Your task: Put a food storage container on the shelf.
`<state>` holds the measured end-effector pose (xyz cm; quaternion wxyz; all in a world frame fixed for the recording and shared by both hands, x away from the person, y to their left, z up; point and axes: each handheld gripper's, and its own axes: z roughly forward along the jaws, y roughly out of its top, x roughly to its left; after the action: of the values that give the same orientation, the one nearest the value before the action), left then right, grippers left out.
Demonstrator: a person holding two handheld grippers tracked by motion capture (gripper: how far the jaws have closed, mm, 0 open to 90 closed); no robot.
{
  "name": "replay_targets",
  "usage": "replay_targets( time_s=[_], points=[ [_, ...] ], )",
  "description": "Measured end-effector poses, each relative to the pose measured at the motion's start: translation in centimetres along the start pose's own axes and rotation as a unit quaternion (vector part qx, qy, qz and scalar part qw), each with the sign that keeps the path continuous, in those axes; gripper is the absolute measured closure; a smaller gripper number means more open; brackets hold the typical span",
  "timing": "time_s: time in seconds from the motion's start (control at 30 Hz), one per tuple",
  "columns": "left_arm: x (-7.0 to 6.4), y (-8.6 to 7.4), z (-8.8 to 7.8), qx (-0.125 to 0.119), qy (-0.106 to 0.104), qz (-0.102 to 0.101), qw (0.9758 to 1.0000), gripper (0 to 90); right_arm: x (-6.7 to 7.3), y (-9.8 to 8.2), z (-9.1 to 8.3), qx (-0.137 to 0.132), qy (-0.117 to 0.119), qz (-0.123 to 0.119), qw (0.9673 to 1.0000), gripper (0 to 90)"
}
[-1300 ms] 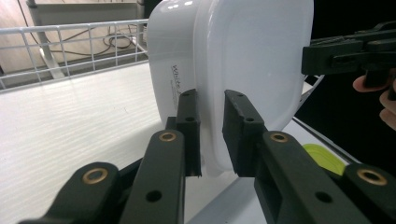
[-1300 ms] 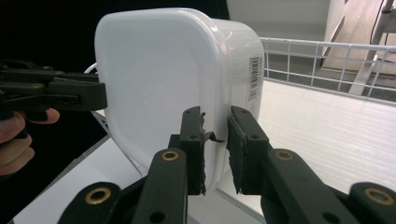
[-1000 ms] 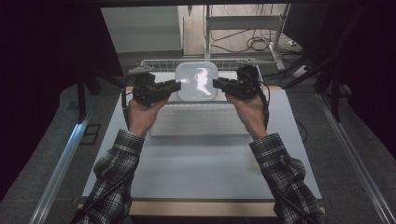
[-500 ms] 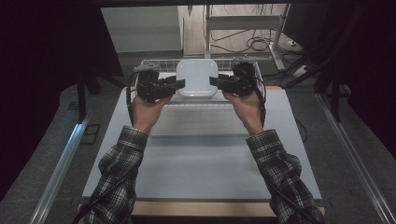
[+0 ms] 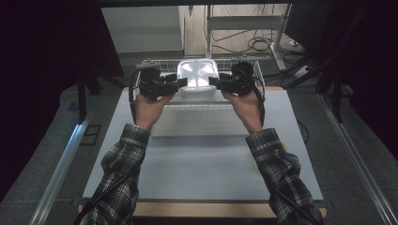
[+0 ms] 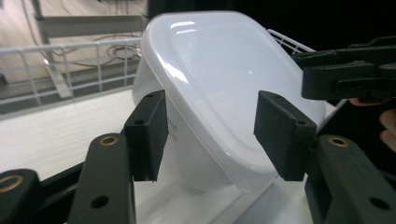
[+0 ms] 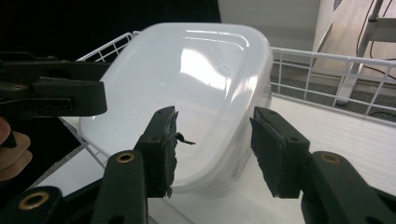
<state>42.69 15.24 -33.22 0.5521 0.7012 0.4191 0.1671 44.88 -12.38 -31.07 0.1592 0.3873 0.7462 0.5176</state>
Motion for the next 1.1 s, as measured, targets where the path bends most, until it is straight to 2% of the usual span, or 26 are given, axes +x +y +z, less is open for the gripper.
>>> replay_targets(
  time_s=[0.27, 0.43, 0.6, 0.63, 0.73, 0.83, 0.93, 1.1],
  points=[
    [0.0, 0.4, 0.4, 0.0, 0.019, 0.009, 0.9998, 43.6, -0.1, 0.0, 0.2, -0.005, -0.002, 0.001, 1.0, 50.2],
    [0.2, 0.7, 0.7, 0.002, 0.032, 0.015, 0.9994, 40.6, -0.3, 0.0, 0.3, -0.009, -0.008, 0.005, 0.9999, 46.9],
    [-0.3, 0.9, 0.8, -0.006, 0.059, 0.03, 0.9978, 34.6, -0.6, 0.0, 0.3, -0.013, -0.018, 0.012, 0.9997, 39.1],
    [-0.5, 1.0, 0.5, -0.014, 0.052, 0.028, 0.9982, 31.1, -0.7, 0.0, 0.1, -0.014, -0.016, 0.012, 0.9997, 35.7],
    [-0.7, 1.1, -0.1, -0.022, 0.047, 0.029, 0.9982, 26.6, -0.9, -0.1, -0.4, -0.02, -0.009, 0.014, 0.9997, 32.0],
    [-0.9, 1.1, -0.5, -0.017, 0.037, 0.026, 0.9988, 19.0, -1.0, -0.3, -0.7, -0.02, -0.003, 0.011, 0.9997, 29.5],
    [-1.2, 0.6, -1.0, -0.005, 0.035, 0.036, 0.9987, 15.9, -1.0, -0.8, -1.2, -0.02, 0.008, 0.01, 0.9997, 25.7],
    [-1.2, -0.5, -1.9, -0.007, 0.021, 0.028, 0.9994, 13.0, -0.7, -1.4, -1.7, -0.016, 0.018, -0.003, 0.9997, 21.3]
  ],
)
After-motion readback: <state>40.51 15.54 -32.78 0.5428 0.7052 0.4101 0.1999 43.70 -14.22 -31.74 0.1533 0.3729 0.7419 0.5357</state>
